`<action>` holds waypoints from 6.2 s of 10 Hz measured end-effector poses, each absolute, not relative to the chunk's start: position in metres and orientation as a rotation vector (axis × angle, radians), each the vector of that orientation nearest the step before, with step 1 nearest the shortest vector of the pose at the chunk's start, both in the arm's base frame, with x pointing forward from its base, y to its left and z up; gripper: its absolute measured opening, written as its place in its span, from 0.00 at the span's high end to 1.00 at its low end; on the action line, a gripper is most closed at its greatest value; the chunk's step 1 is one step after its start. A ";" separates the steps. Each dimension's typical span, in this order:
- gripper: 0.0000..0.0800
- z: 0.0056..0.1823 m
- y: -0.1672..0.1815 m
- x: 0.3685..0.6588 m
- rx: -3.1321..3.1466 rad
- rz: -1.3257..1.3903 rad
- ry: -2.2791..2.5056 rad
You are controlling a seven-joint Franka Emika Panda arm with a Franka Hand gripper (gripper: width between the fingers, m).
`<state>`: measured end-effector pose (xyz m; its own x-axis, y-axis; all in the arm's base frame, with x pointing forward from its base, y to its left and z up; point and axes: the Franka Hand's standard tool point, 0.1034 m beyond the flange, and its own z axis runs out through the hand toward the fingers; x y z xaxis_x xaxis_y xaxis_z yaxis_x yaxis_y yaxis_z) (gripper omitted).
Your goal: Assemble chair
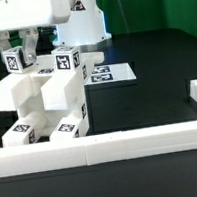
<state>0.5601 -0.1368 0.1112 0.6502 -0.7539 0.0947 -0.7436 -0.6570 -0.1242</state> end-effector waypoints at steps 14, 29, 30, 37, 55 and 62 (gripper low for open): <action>0.20 0.105 -0.125 0.577 -2.426 -0.155 1.822; 0.67 0.108 -0.128 0.580 -3.050 -0.195 0.739; 0.67 0.108 -0.128 0.580 -3.039 -0.198 0.776; 0.67 0.107 -0.122 0.580 -2.333 -0.182 1.959; 0.19 0.113 -0.121 0.579 -3.016 -0.203 0.740; 0.65 0.111 -0.116 0.580 -3.086 -0.209 0.529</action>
Offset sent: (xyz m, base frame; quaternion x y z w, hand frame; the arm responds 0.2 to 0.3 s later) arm 0.0103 0.0008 -0.0084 -0.0332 -0.0006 0.2408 0.9700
